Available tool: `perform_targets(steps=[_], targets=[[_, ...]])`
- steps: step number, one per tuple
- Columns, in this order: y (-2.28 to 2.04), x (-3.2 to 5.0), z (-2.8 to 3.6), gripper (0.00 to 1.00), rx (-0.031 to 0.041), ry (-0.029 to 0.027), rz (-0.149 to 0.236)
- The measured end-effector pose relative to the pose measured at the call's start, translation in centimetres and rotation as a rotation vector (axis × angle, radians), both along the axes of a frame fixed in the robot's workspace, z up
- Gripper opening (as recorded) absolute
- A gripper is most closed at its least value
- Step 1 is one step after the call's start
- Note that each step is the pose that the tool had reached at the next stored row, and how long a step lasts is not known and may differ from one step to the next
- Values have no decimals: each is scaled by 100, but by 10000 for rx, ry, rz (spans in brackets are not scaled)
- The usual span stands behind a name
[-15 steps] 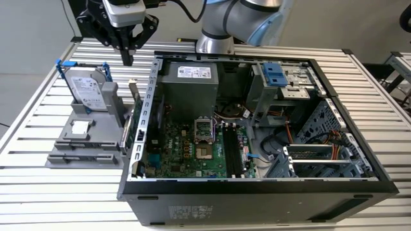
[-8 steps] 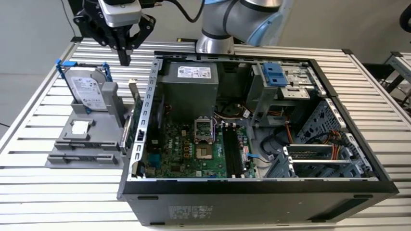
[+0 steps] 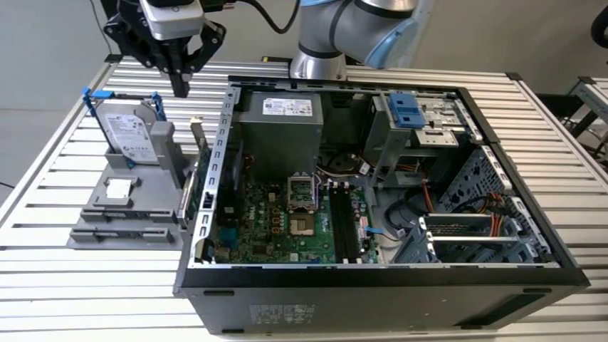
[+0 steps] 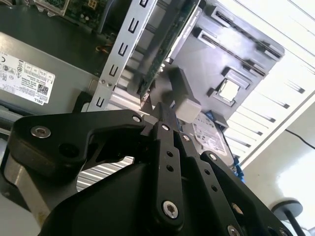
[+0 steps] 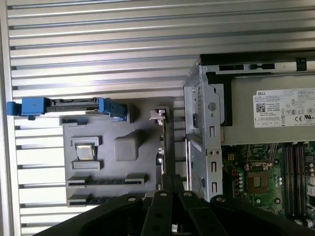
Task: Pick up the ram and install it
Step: 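Reach for the ram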
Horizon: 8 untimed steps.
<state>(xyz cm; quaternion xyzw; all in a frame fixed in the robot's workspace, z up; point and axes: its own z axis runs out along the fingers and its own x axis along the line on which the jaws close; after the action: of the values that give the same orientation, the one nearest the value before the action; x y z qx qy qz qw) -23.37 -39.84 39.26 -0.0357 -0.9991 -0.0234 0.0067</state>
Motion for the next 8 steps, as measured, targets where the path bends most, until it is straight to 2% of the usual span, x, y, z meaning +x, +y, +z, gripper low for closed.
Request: perform_targets(steps=[8], targets=[[0, -40, 0, 0, 0, 67, 0]])
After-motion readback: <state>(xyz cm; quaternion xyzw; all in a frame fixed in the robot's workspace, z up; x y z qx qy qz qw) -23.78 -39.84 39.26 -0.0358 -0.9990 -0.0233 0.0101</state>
